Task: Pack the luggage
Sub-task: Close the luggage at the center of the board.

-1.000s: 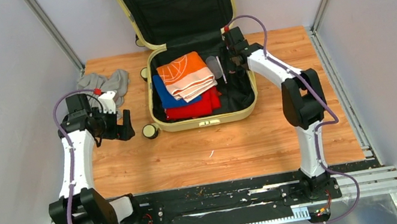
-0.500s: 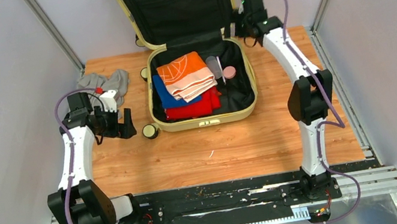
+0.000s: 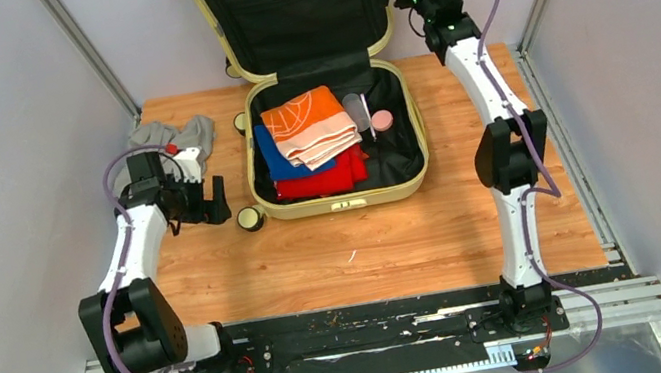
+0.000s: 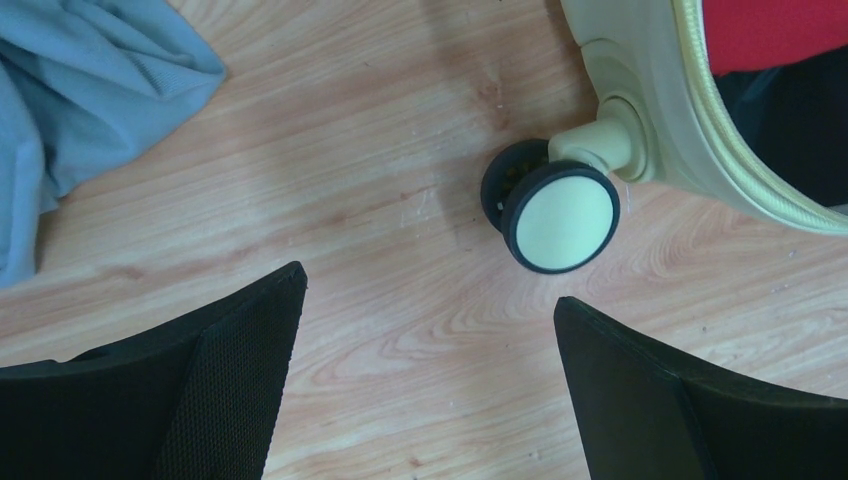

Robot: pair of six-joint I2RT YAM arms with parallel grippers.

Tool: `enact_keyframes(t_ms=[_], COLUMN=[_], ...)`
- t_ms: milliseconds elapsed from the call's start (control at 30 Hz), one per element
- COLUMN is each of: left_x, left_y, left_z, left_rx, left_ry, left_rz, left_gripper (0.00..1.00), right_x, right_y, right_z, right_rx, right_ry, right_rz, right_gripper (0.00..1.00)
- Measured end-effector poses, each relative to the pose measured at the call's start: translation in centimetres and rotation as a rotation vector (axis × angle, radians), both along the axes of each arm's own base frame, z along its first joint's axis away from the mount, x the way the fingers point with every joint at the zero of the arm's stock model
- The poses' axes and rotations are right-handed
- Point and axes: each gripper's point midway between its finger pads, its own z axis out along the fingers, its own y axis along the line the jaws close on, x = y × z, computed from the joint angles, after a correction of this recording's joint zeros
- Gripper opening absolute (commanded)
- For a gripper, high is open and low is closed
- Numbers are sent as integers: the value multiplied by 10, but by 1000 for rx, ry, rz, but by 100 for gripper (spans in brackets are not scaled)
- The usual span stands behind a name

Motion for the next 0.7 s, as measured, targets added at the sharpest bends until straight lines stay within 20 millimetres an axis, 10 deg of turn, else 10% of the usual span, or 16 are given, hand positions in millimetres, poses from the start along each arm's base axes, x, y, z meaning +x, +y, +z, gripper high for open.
enact_keyframes(t_ms=[300,700], left_x=[18,35], left_y=[-14,-36], left_z=[-33,-50], left_rx=[-30,-64], left_ry=[58,93], left_rz=[14,24], left_gripper=[100,100], right_x=[46,36], right_y=[12,31], right_z=[-25,-9], right_rx=[-38,-51], right_ry=[-215,-407], right_rz=[13,104], right_gripper=[63,0])
